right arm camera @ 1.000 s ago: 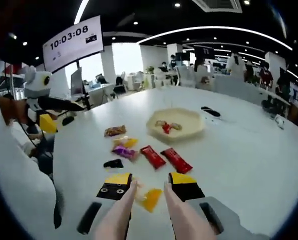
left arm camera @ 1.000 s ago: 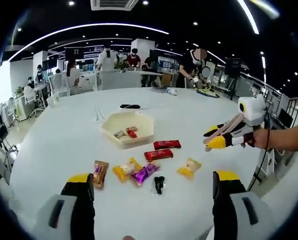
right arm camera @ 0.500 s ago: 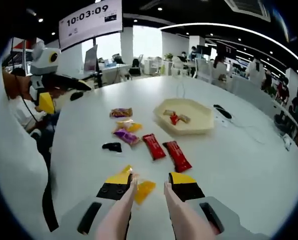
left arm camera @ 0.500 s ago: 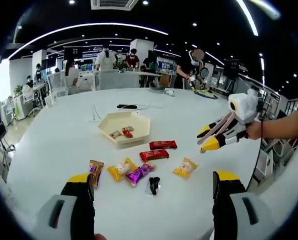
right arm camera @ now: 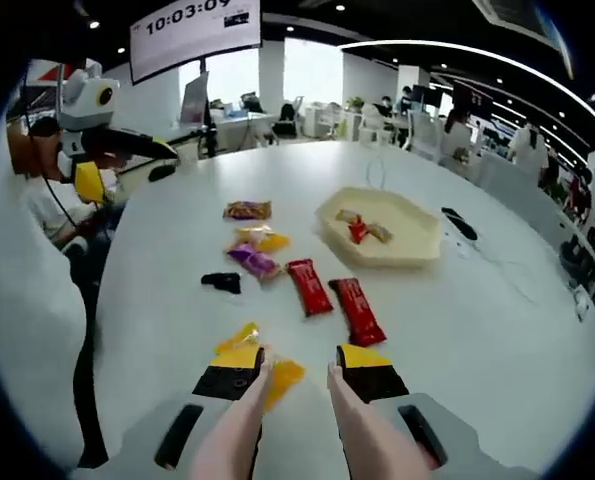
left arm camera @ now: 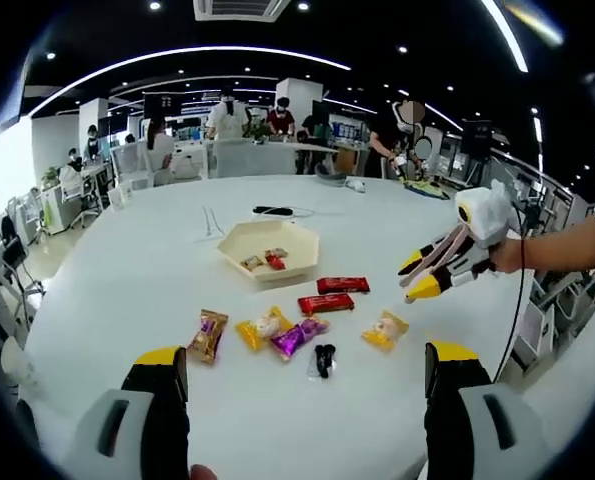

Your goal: Place the target food into the container with the food tongs after gripping and lifting it, then release it inside without dropping or visibly crushing the food.

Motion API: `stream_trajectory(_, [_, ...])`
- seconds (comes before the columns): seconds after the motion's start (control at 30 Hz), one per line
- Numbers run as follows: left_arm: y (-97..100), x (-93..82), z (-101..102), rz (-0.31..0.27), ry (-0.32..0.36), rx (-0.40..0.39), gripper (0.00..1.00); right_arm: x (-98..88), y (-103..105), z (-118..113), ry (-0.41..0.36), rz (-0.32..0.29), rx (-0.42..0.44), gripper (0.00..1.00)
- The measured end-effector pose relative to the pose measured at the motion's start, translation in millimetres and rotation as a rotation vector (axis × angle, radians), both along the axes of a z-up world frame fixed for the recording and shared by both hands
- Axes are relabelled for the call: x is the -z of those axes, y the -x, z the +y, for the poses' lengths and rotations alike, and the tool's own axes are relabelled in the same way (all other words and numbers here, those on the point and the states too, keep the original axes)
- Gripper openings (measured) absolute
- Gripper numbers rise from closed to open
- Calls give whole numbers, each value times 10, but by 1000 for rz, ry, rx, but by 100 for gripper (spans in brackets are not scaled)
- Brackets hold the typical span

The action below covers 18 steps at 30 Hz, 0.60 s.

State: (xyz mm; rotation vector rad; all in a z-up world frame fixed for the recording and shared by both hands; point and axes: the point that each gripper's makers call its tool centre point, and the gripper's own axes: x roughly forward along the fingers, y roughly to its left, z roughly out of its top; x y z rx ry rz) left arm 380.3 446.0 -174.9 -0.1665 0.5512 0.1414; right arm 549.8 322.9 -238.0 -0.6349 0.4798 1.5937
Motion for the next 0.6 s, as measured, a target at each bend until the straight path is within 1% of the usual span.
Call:
stream_trajectory(0.07, [16,12,3,9,-3,0,99,-4,25,5,0,-5,-38,28])
stream_trajectory(0.1, [28,10,15,13,-10,-1,100,14,43,-9,17,-17,-77,28])
stream_trajectory(0.13, [35,-4,42,9,-26,-8,100,25,49,-11,27,-25,-94,28])
stream_trajectory(0.23, [90,-42,217,13,-93,-76,100,34,60,11,43,-23,-107,28])
stream_trajectory(0.27, [90,-89,256,-12,-98,-94,100,33,68,38,36,-24,-123,28])
stream_trajectory(0.3, [76,-149,277,-56,-73,-116,100,49,61,54,39,-26,-126,28])
stream_trajectory(0.33, [73,-165,280,-69,-62,-119,100,59,56,61,42,-27,-127,28])
stream_trajectory(0.37, [67,-257,318,-138,-36,-144,99,95,41,83,53,-22,-122,28])
stream_trajectory(0.4, [62,-366,355,-205,-60,-146,98,99,41,91,54,-20,-119,28])
stream_trajectory(0.43, [54,-412,362,-233,-79,-141,98,99,42,95,54,-20,-117,28])
stream_trajectory(0.47, [47,-555,355,-310,-141,-115,98,86,50,105,52,-22,-115,28])
stream_trajectory(0.5, [44,-612,351,-339,-168,-104,98,72,50,120,47,-17,-109,28])
stream_trajectory(0.53, [31,-615,298,-353,-131,-87,99,67,50,130,45,-13,-106,28])
stream_trajectory(0.57, [35,-545,263,-315,-113,-67,99,69,52,138,46,-13,-107,28])
stream_trajectory(0.6, [66,-392,226,-219,-103,-39,99,71,54,143,48,-18,-110,28])
